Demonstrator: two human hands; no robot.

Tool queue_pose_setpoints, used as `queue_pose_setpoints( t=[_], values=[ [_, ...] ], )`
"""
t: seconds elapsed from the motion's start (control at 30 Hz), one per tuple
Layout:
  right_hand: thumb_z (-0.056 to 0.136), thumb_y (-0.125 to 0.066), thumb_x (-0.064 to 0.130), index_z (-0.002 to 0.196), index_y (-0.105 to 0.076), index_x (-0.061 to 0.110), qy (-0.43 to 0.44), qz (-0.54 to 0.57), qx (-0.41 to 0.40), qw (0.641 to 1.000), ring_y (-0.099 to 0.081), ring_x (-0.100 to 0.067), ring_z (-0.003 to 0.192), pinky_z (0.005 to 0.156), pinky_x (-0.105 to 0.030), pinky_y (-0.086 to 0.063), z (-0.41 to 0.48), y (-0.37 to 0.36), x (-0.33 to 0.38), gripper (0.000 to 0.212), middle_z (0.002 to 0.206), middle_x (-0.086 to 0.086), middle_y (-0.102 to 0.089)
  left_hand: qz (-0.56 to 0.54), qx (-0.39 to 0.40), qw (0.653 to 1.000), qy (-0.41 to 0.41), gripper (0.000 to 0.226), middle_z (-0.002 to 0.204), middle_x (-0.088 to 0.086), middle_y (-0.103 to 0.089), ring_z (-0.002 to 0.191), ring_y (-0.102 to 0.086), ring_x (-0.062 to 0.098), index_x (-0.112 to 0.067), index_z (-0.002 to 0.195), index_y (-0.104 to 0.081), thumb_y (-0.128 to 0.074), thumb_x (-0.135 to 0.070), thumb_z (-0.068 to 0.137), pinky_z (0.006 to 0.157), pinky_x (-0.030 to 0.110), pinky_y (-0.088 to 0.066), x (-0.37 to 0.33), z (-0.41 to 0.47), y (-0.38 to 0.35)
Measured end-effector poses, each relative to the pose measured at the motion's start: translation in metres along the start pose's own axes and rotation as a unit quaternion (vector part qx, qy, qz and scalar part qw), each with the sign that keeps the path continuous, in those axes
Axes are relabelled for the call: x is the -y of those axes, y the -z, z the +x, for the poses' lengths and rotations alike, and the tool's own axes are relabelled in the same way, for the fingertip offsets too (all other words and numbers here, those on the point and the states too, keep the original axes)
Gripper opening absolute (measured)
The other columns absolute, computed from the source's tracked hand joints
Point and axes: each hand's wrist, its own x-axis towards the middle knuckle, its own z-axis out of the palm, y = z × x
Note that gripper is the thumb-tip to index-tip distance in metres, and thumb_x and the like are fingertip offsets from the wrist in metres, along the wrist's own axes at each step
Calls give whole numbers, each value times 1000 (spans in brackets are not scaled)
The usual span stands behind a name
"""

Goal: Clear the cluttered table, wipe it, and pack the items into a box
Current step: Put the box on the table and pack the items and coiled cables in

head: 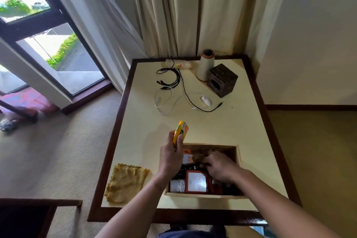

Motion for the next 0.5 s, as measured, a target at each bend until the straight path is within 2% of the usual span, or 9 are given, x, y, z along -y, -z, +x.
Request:
queue_pose_setpoints(
  t=[0.17, 0.27, 0.3, 0.33, 0.37, 0.43, 0.47, 0.5],
  values=[
    [98, -59, 38, 127, -63, 45, 21, 51, -48, 997, -59, -9, 115, 95, -31, -50, -14, 7, -1, 30, 130, 12, -63, -5, -10, 1000, 18, 9, 93, 0, -68, 75, -70, 25, -32, 116, -54, -51, -36, 108, 56, 49, -60, -5, 0, 5],
    [103, -54, 34, 123, -69, 34, 13, 93, -43, 995, -57, -10, 114, 101, -35, -50, -21, 9, -4, 25, 127, 11, -58, 41, -31, 998, -31, 19, 100, -3, -68, 79, -68, 24, -30, 122, -56, -50, -39, 108, 59, 49, -59, -7, 5, 8],
    [104, -51, 34, 121, -70, 31, 9, 94, -53, 994, -57, -8, 110, 99, -36, -51, -25, 9, -5, 25, 122, 11, -56, 55, -37, 996, -60, 24, 105, -2, -68, 83, -67, 22, -27, 128, -58, -50, -38, 108, 61, 45, -58, -10, 6, 8],
    [105, -49, 34, 120, -70, 28, 14, 82, -89, 993, -56, -7, 107, 97, -36, -52, -29, 9, -8, 26, 117, 12, -55, 60, -42, 993, -90, 28, 109, -1, -68, 87, -65, 20, -23, 132, -59, -51, -35, 108, 64, 38, -56, -14, 6, 8],
    [105, -49, 34, 120, -70, 26, 24, 59, -160, 985, -54, -5, 104, 93, -34, -52, -32, 9, -11, 27, 112, 13, -53, 61, -46, 990, -115, 29, 111, -1, -67, 88, -63, 17, -19, 133, -61, -54, -30, 107, 67, 31, -52, -20, 6, 9],
    [102, -53, 32, 118, -69, 25, 29, 16, -336, 941, -49, -7, 102, 88, -28, -49, -39, 9, -24, 23, 109, 11, -52, 41, -25, 989, -138, 28, 113, -4, -62, 89, -60, 13, -17, 132, -64, -59, -23, 105, 68, 26, -50, -32, 5, 7],
    [101, -54, 32, 119, -67, 26, -3, 40, -397, 917, -46, -8, 106, 90, -28, -46, -41, 9, -32, 23, 111, 10, -51, 27, 2, 991, -134, 27, 112, -7, -60, 90, -60, 11, -19, 130, -66, -61, -23, 104, 69, 26, -52, -38, 4, 6],
    [100, -53, 36, 121, -65, 27, -50, 93, -420, 901, -43, -9, 112, 93, -30, -42, -43, 9, -41, 26, 117, 10, -50, 20, 41, 991, -122, 26, 111, -10, -58, 90, -61, 10, -22, 128, -68, -64, -25, 102, 70, 24, -53, -44, 4, 4]
  ],
)
